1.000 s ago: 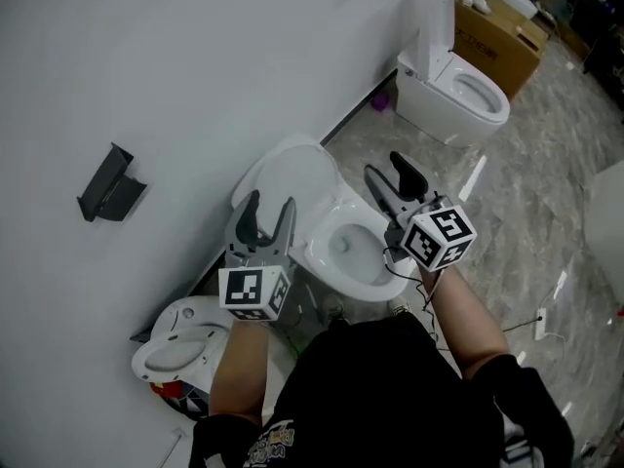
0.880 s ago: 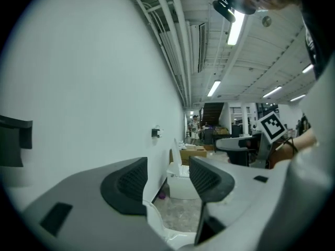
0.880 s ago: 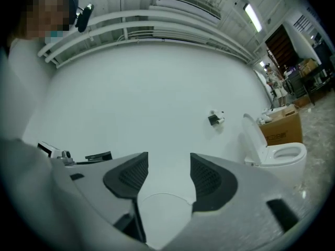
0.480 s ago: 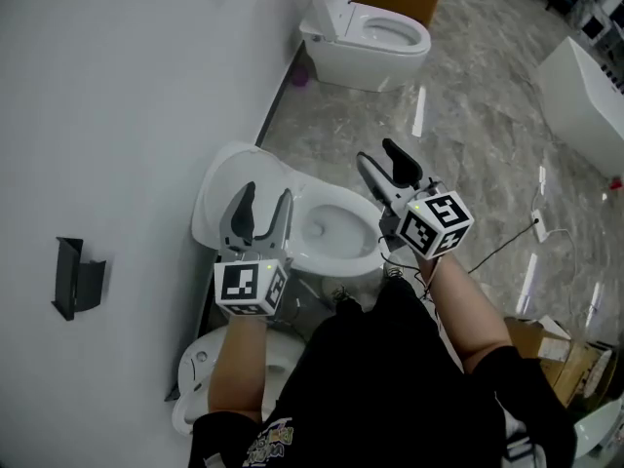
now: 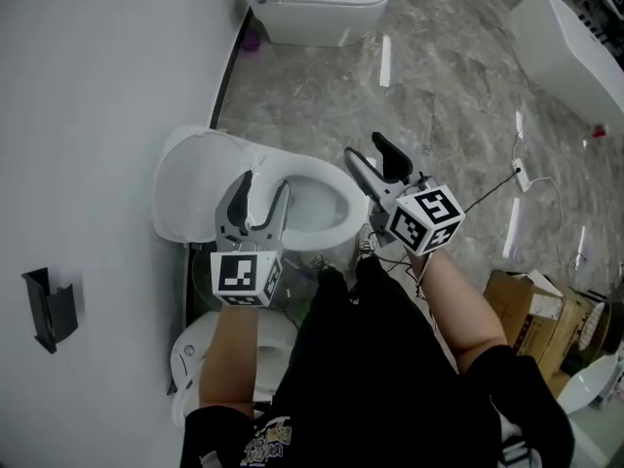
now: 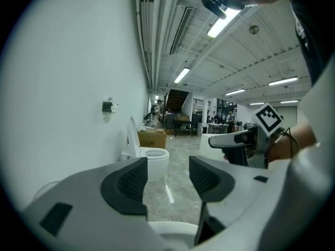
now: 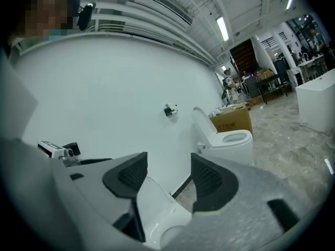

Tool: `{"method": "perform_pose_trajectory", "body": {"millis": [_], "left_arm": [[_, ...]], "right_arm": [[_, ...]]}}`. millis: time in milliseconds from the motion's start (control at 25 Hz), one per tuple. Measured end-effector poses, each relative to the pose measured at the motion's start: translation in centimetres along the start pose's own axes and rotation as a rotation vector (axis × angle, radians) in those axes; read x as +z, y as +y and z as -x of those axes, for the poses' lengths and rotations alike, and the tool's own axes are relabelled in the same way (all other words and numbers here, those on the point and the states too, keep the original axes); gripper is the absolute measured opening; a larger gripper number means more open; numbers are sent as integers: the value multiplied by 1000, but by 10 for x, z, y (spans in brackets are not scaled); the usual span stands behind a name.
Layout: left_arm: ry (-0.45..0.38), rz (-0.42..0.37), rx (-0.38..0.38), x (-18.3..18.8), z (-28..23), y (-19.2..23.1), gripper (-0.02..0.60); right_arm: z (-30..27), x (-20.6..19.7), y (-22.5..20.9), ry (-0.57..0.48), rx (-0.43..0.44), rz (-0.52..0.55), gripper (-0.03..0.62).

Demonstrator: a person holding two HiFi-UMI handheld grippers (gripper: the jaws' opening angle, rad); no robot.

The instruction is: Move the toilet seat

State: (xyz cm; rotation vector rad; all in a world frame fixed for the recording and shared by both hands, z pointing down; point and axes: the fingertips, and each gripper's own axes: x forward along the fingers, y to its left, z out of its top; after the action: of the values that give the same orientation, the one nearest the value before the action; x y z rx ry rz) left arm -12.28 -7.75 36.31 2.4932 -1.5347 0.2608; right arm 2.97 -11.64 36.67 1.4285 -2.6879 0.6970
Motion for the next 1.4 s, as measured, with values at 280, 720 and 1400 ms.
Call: {"method": "perform_pose_trajectory", "body": {"millis": [280,720,1400], "left_arm": [[76,7,-36,-54,-29,-30,227],[265,-7,-130,-162,-61,-83,228],[418,-11,-234,-345,-102,-128,228]], "right_arm": [[0,-62,-43,79,-1,-48,281],[6,-193,-99,246,-20,-158,293],[8,-401,-176,485,-92,-291,298]]}}
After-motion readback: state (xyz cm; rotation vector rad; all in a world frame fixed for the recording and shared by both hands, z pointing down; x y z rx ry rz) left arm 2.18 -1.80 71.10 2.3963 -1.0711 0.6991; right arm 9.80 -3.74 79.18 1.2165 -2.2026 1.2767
